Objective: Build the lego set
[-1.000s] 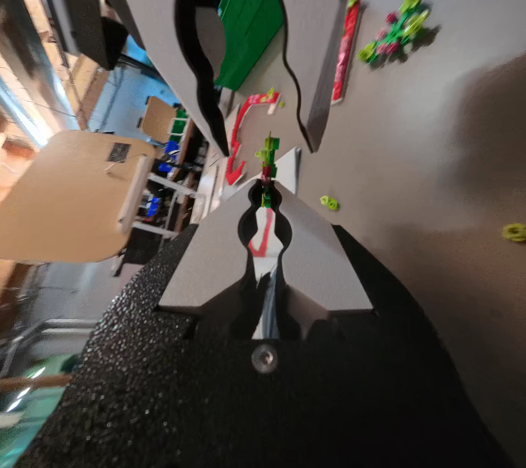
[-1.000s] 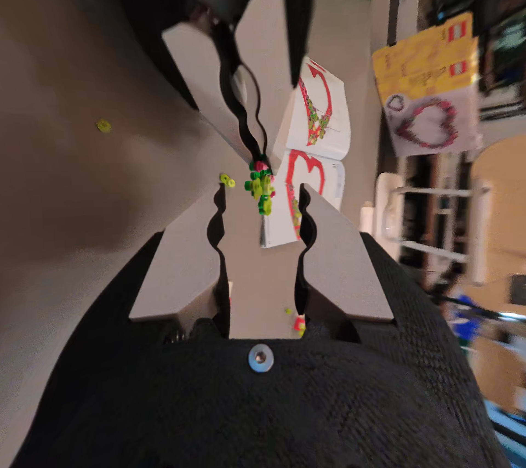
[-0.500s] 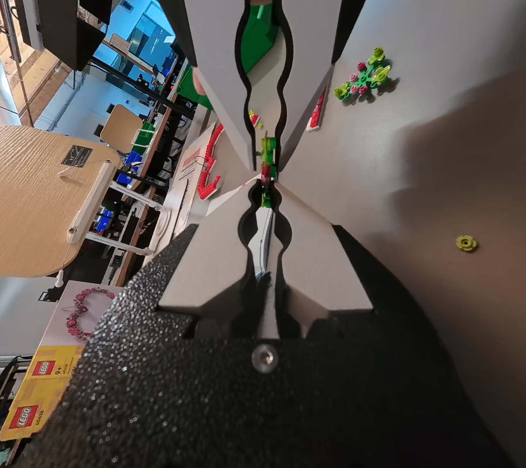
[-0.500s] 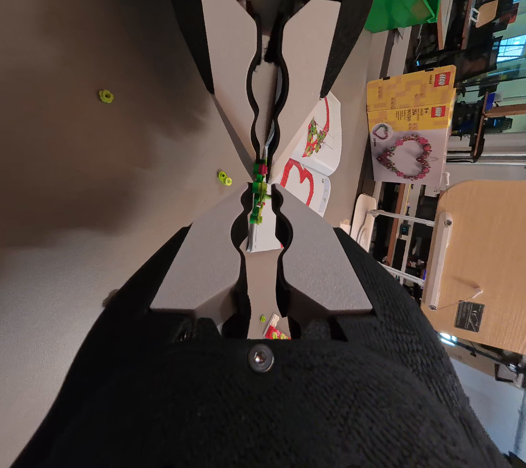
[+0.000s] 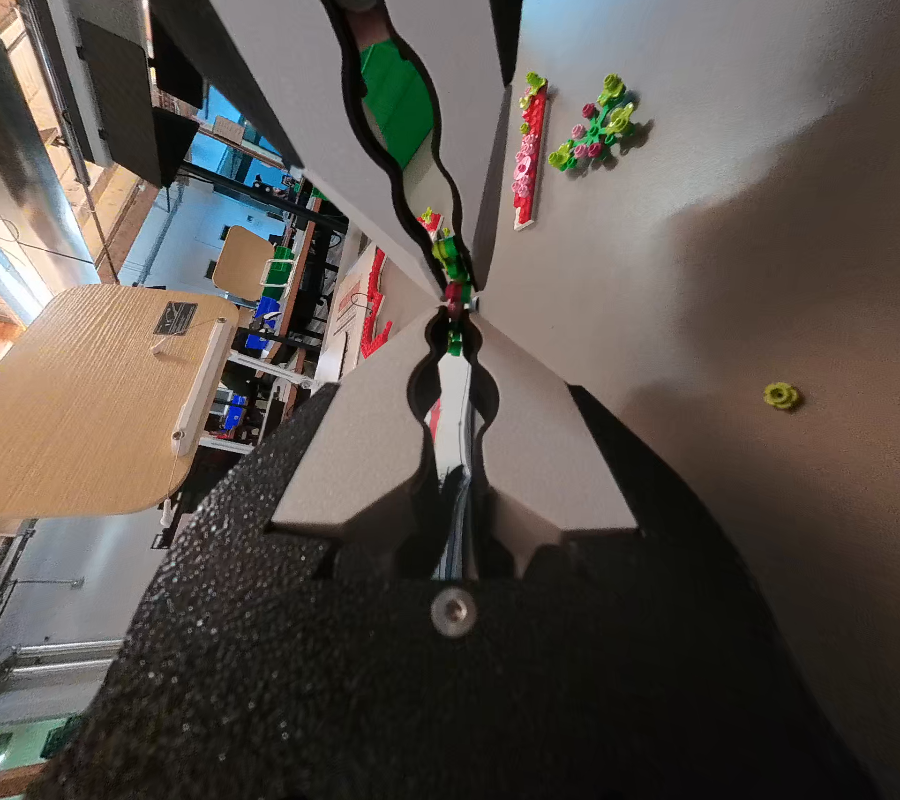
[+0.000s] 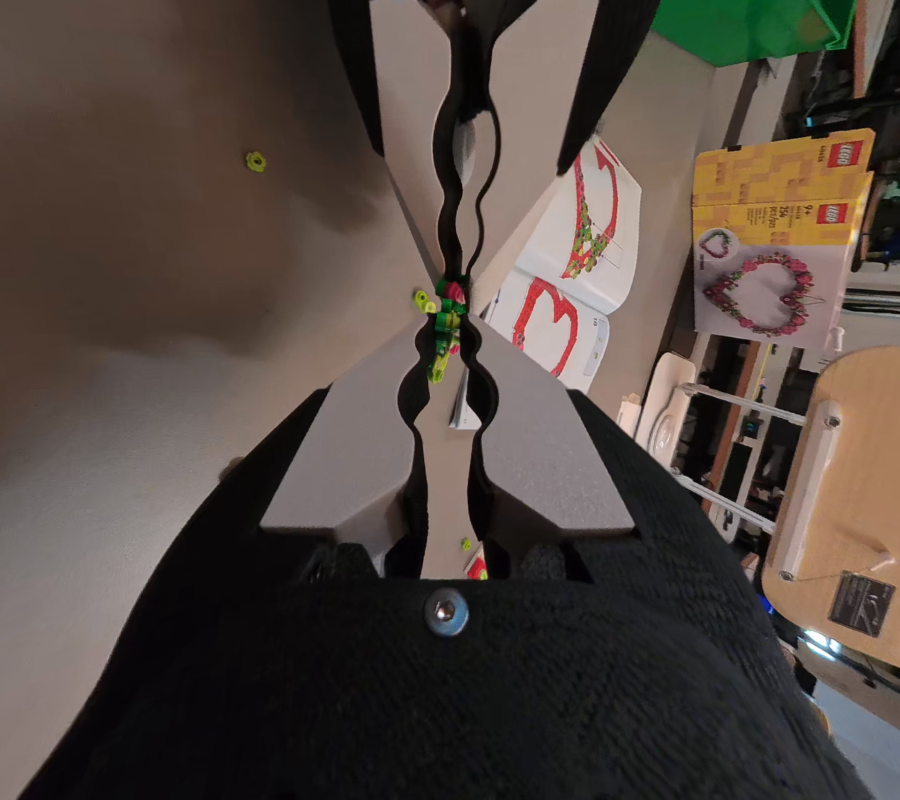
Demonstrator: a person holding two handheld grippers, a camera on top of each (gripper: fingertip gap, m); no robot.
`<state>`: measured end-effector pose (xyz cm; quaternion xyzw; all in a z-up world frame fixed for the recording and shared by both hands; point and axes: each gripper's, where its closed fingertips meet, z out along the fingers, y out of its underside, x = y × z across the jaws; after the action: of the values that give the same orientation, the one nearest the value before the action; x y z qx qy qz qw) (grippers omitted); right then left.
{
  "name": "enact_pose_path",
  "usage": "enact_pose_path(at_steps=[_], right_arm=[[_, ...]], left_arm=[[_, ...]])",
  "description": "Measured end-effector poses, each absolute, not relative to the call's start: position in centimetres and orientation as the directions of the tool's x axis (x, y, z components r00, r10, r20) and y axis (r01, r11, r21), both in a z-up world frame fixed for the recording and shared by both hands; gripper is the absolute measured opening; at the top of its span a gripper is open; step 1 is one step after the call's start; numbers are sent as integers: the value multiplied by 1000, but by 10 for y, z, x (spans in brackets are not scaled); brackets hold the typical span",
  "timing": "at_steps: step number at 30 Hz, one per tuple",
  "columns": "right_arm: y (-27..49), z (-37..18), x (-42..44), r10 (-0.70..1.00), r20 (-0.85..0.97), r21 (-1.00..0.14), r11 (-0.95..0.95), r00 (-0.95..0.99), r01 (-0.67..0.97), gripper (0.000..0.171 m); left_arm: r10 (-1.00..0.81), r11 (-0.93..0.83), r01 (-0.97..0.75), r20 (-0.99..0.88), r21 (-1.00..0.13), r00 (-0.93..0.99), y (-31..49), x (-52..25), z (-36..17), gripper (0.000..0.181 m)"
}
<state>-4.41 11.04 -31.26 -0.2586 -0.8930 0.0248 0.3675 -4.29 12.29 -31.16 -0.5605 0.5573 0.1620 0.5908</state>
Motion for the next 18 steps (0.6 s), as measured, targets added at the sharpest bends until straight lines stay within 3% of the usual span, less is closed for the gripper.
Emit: enact_pose_path(at_steps=[7,10,13,16,18], right_arm=[[113,-318,-45,511,639,-257,846,-575,467,7],[121,-314,-42,568,641,-306,806,-516,507,36],[132,-300,-35,689,623,-473,708,-370,524,51],[146,-281,-25,774,613,-661,613,-159,433,52],[166,-275,-14,782,624,-721,576,-2,384,51]], left_arm=[[-454,310,-817,-831,-486,321,125,-45,-317,2],[-459,325,-810,-830,-488,317,124,-44,-318,2],[-451,300,-835,-840,-460,301,130,-51,-325,2],[-419,268,-868,-862,-418,285,136,-68,-326,2],[-454,234,-880,-847,-413,277,138,-80,-333,2]])
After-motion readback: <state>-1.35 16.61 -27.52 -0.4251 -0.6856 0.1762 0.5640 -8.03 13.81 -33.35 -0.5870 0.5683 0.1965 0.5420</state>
